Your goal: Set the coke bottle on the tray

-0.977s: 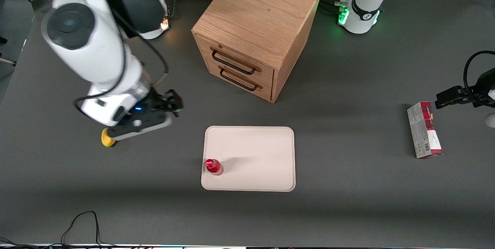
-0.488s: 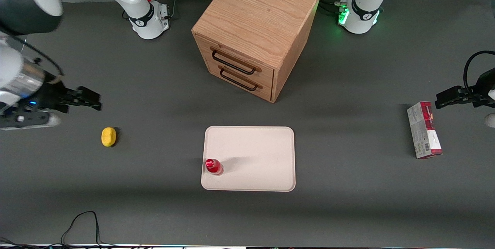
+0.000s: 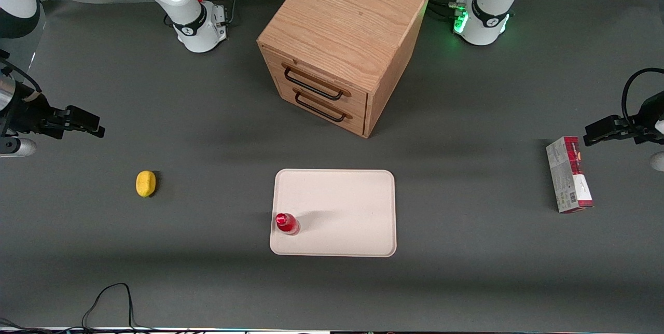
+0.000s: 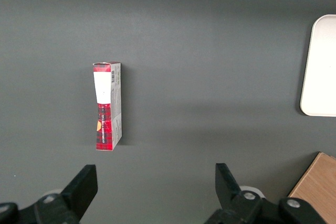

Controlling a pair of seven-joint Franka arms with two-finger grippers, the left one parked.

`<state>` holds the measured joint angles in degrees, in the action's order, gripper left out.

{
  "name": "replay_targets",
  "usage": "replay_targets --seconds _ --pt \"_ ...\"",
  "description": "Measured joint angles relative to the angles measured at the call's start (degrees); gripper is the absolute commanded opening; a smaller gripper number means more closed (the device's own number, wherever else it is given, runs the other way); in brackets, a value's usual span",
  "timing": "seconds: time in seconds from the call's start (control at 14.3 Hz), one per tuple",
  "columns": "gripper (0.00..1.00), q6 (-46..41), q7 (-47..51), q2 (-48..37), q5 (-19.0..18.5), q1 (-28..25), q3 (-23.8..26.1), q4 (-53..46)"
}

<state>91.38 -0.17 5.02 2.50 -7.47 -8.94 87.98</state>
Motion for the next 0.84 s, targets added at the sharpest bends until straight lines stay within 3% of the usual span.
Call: replay_targets --seconds 0.84 --pt "1.00 -0.05 0.00 -0.43 -1.62 0.83 -0.04 0.53"
